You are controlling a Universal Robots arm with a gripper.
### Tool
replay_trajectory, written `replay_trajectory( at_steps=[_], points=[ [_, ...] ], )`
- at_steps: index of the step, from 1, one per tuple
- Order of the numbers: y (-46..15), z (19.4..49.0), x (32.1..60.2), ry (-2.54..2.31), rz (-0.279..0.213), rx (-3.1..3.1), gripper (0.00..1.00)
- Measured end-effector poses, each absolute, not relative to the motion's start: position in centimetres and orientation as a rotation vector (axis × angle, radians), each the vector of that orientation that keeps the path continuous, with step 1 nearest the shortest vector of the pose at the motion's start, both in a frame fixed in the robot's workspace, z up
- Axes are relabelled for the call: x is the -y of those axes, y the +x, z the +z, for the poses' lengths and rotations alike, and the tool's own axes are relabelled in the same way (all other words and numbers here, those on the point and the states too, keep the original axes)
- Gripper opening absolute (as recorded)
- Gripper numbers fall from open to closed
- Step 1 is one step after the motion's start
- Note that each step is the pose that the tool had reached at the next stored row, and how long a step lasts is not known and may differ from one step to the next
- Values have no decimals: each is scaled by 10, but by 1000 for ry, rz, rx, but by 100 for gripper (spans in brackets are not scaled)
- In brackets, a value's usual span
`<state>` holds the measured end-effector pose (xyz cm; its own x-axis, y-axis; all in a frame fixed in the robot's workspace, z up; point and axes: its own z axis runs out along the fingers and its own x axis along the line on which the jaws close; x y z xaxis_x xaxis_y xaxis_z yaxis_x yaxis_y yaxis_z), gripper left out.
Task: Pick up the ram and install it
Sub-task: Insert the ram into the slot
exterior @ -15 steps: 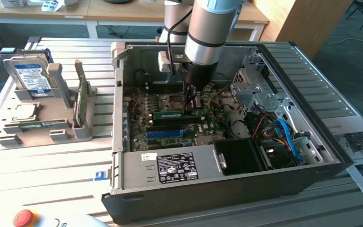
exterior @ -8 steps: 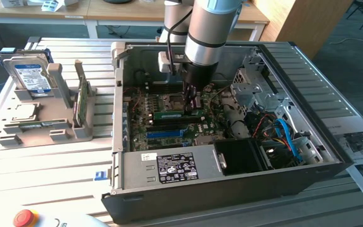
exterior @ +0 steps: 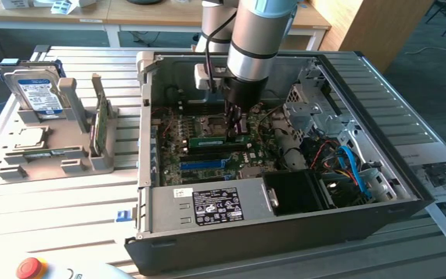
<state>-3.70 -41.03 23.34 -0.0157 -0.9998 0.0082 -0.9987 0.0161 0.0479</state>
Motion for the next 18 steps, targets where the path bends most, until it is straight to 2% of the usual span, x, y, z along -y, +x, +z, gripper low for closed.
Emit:
replay_trajectory(
  at_steps=[18],
  points=[
    [-37, 231, 411, 2176, -44, 2211, 12]
  ],
)
